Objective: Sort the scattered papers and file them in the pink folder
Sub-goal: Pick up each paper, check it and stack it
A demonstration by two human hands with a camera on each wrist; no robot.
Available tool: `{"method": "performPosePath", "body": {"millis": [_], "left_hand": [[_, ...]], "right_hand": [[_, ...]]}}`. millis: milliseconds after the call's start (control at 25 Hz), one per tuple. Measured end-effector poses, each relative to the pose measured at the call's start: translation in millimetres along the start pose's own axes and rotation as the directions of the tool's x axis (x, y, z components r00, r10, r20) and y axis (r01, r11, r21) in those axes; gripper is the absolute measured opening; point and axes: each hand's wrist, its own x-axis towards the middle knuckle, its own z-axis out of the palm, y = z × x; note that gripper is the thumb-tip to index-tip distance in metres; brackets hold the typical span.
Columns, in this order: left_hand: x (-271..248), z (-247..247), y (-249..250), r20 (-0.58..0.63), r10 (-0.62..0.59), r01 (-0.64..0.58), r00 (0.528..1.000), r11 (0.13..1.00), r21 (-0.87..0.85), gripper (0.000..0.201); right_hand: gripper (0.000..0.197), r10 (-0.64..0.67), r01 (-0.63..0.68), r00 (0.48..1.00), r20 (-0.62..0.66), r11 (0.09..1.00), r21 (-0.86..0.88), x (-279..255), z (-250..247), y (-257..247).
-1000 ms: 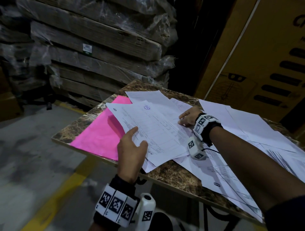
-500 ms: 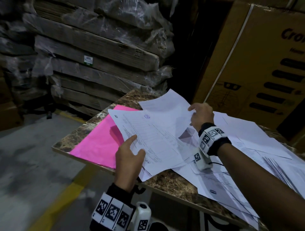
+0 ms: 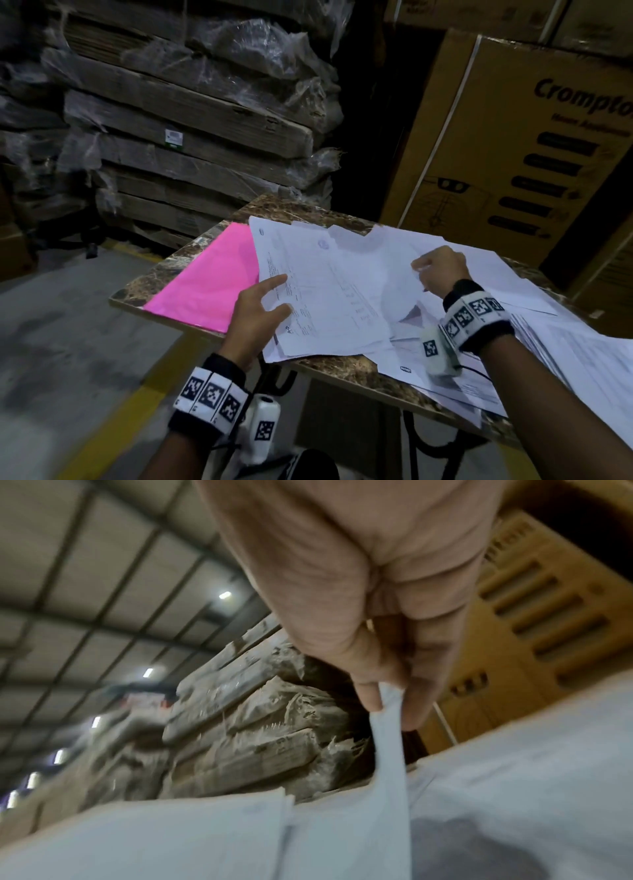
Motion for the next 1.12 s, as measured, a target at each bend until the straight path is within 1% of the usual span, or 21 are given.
{"method": "performPosePath", "body": {"millis": [40, 120, 160, 200, 240, 320, 360, 400, 440, 560, 680, 720, 760, 800, 840, 880, 920, 960, 1000, 1040, 1120], "left_hand": [[-1.3, -0.5, 0.5, 0.021, 0.006, -0.006, 1.000, 1.000, 0.000, 0.053], [-3.2, -0.6, 3.4, 0.047, 0.025, -0.025, 0.999, 1.000, 0.009, 0.053], [-4.1, 1.7, 5.4, 0.054, 0.034, -0.034, 0.998, 0.999, 0.005, 0.053], [-6.6, 4.6, 7.6, 0.056, 0.039, -0.039, 0.998, 0.999, -0.002, 0.052], [-8.8, 7.8, 9.9, 0.054, 0.049, -0.049, 0.997, 0.999, -0.011, 0.052], [-13.3, 16.4, 15.2, 0.054, 0.071, -0.069, 0.996, 0.997, -0.037, 0.051], [-14.4, 20.7, 17.0, 0.056, 0.078, -0.076, 0.995, 0.996, -0.051, 0.051], [-14.5, 25.5, 17.4, 0.056, 0.085, -0.082, 0.995, 0.995, -0.063, 0.051], [-13.3, 29.1, 17.1, 0.056, 0.091, -0.087, 0.994, 0.994, -0.070, 0.051], [-4.7, 41.2, 13.6, 0.073, 0.079, -0.077, 0.994, 0.997, -0.019, 0.050], [6.1, 48.8, 6.7, 0.131, 0.035, -0.055, 0.991, 0.987, 0.149, 0.052], [8.2, 49.4, 3.2, 0.141, 0.027, -0.058, 0.990, 0.975, 0.214, 0.052], [10.0, 50.6, 0.1, 0.146, 0.028, -0.066, 0.989, 0.963, 0.263, 0.053], [11.4, 51.3, -3.0, 0.145, 0.026, -0.068, 0.989, 0.954, 0.293, 0.053], [11.8, 50.4, -4.1, 0.140, 0.024, -0.067, 0.990, 0.950, 0.306, 0.055], [12.6, 49.9, -5.5, 0.139, 0.014, -0.057, 0.990, 0.950, 0.307, 0.057], [12.8, 48.7, -5.1, 0.144, 0.001, -0.044, 0.990, 0.955, 0.293, 0.058], [14.1, 46.7, -5.9, 0.153, -0.020, -0.021, 0.988, 0.965, 0.263, 0.061], [15.2, 44.6, -6.4, 0.165, -0.033, -0.008, 0.986, 0.971, 0.240, 0.063], [16.0, 43.0, -7.0, 0.173, -0.037, -0.005, 0.984, 0.972, 0.235, 0.064], [15.9, 41.2, -7.0, 0.185, -0.026, -0.025, 0.982, 0.964, 0.265, 0.063]], "right_hand": [[0.029, -0.007, 0.006, 0.998, -0.062, 1.000, -0.014, -7.1, -7.1, 4.2], [0.032, -0.083, 0.073, 0.980, -0.183, 0.995, -0.064, -20.9, -21.9, 11.0], [0.033, -0.147, 0.130, 0.959, -0.241, 0.988, -0.087, -27.9, -30.9, 14.2], [0.033, -0.236, 0.205, 0.926, -0.296, 0.970, -0.131, -36.7, -38.4, 15.8], [0.031, -0.346, 0.295, 0.871, -0.350, 0.936, -0.191, -44.2, -44.3, 16.9], [0.031, -0.556, 0.447, 0.709, -0.435, 0.830, -0.333, -62.2, -53.8, 19.8], [0.031, -0.614, 0.482, 0.634, -0.470, 0.789, -0.380, -69.9, -56.9, 22.4], [0.032, -0.639, 0.496, 0.579, -0.505, 0.769, -0.404, -77.1, -60.7, 25.9], [0.032, -0.641, 0.497, 0.546, -0.540, 0.766, -0.407, -82.3, -64.0, 28.7], [0.032, -0.599, 0.490, 0.516, -0.613, 0.793, -0.362, -91.7, -71.6, 41.4], [0.028, -0.589, 0.539, 0.499, -0.635, 0.785, -0.305, -98.6, -76.1, 45.4], [0.027, -0.555, 0.560, 0.506, -0.660, 0.793, -0.238, -99.5, -77.0, 44.7], [0.026, -0.476, 0.565, 0.537, -0.697, 0.816, -0.122, -100.7, -79.9, 44.0], [0.025, -0.346, 0.538, 0.598, -0.723, 0.842, 0.041, -99.6, -80.9, 45.4], [0.025, -0.193, 0.484, 0.679, -0.708, 0.843, 0.234, -95.5, -81.0, 47.7], [0.025, -0.055, 0.415, 0.762, -0.646, 0.807, 0.421, -91.0, -80.9, 52.2], [0.025, 0.034, 0.349, 0.833, -0.552, 0.743, 0.572, -86.2, -79.6, 57.6], [0.025, 0.080, 0.289, 0.886, -0.457, 0.676, 0.678, -82.3, -75.9, 63.1], [0.024, 0.107, 0.224, 0.925, -0.365, 0.620, 0.752, -79.9, -71.6, 66.8], [0.022, 0.132, 0.157, 0.950, -0.284, 0.584, 0.796, -81.0, -66.5, 68.6], [0.024, 0.200, 0.010, 0.967, -0.156, 0.584, 0.812, -89.2, -53.7, 69.6]]}}
